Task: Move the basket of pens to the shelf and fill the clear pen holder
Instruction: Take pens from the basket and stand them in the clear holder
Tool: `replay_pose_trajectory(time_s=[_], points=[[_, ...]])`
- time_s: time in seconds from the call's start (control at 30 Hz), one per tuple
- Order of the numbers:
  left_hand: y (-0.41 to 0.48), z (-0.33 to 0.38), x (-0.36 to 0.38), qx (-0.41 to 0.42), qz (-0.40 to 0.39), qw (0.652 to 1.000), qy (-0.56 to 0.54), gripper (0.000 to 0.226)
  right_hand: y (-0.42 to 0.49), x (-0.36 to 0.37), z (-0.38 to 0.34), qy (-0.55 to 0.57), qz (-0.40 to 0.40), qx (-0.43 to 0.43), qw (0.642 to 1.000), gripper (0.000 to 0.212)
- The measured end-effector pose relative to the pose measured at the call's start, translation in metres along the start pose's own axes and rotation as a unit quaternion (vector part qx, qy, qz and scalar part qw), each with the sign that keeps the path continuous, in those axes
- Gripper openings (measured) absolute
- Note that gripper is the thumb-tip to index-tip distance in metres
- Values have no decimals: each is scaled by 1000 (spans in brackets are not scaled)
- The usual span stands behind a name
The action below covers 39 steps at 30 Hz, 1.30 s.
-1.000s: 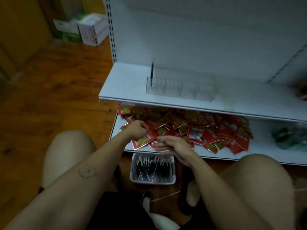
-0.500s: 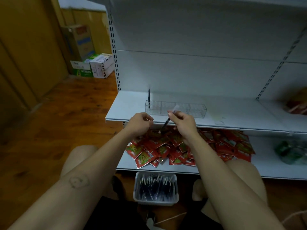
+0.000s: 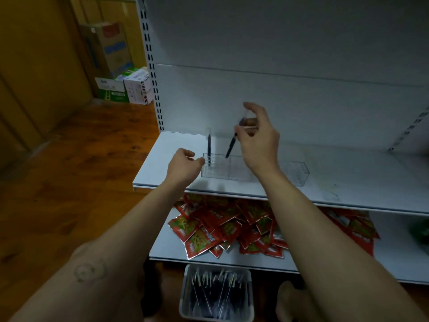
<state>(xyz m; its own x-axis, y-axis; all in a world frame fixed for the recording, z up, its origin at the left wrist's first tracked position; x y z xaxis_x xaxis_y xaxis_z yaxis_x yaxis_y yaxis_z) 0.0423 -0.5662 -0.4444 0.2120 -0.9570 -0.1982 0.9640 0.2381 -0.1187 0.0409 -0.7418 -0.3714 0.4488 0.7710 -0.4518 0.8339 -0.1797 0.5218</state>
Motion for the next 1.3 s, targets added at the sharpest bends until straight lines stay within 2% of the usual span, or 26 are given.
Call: replay_pose_trajectory(time_s=[0.1,0.2,0.4,0.5,0.57,0.67,0.83,1.0,1.07,1.17,1.23,1.3], points=[[33,-10,6,-20,-13,1000,5,54,22,34,8,7,-20,-7,1000,43],[55,-26,17,-32,-49,998,35,62,31,62,21,-35,-52,-31,998,44],[73,-43,21,-33,-104,994,13,41,36,70,37,-72,-57,-43,995,44],[77,-37,20,-40,-121,992,6,43,28,79,40,-74,-104,-27,992,44],[73,-35,20,-43,-131,990,3,44,16,81,47,-78,-100,-20,992,47],[69,-34,21,-39,-128,991,-11,38,5,75,52,-98,-88,-36,991,53],[58,-30,24,-28,-104,994,-30,41,-4,70,44,-214,-245,-55,944,74],[39,-35,18,-23,-47,999,-10,62,-17,58,32,-204,-233,-36,950,95],[22,-38,14,-12,-23,1000,9,64,-31,48,32,-173,-183,-14,968,87],[-15,-49,6,39,6,996,77,47,-69,36,46,-158,-100,-7,982,41],[-41,-73,5,46,7,995,90,32,-102,42,57,-178,-142,17,974,19],[-61,-106,11,39,-12,993,113,25,-133,55,73,-220,-237,39,946,9]])
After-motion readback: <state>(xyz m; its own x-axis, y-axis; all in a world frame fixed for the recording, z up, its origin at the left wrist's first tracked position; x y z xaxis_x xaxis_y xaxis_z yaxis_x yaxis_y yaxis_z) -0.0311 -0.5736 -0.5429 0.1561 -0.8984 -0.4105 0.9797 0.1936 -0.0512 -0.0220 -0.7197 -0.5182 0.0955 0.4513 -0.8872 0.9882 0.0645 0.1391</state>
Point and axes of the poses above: each hand's wrist, its own y-axis towards the middle knuckle, its own x-axis out of the palm, z = x × y, the point moved 3 cm from there along y, towards the middle knuckle, and after that the axes turned 12 degrees about -y, right-handed, at the moved point
